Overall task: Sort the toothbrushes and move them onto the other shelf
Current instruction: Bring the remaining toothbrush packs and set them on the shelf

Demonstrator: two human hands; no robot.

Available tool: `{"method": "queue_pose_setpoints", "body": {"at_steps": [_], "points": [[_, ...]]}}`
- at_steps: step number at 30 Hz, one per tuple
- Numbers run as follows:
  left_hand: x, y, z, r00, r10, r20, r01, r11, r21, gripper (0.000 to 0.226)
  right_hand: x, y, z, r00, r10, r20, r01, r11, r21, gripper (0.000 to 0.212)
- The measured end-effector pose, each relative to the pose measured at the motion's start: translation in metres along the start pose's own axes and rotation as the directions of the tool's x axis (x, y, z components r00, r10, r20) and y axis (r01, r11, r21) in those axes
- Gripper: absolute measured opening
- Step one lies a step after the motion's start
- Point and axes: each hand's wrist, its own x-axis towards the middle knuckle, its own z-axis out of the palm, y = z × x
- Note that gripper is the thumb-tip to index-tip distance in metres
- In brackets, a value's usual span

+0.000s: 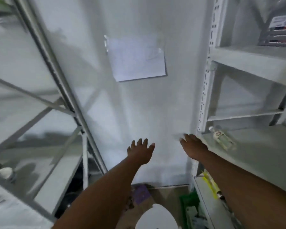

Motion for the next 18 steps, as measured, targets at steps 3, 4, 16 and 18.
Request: {"method": "queue_pose_setpoints", "body": {"at_steps": [3,4,16,18], "points": [[-0.025,-0.068,-0.009,0.985,-0.167,-0.047,0.164,0.984,-0.071,0.059,0.000,-0.075,0.031,0.993,-0.104,0.055,0.107,0.993,-0.050,0.056],[-0.033,-0.096,-0.010,0.976,-0.214,-0.036,0.209,0.972,-0.105,0.060,-0.006,-0.099,0.041,0.990,-0.126,0.066,0.130,0.990,-0.056,0.057],[-0.186,-0.280,-0.003,0.783,-0.594,0.183,0.616,0.702,-0.357,0.062,-0.078,-0.330,0.159,0.752,-0.553,0.359,0.608,0.792,-0.053,0.053],[-0.220,-0.295,0.001,0.761,-0.583,0.283,0.648,0.697,-0.307,0.070,-0.103,-0.360,0.176,0.646,-0.628,0.433,0.699,0.715,-0.005,0.052]]}}
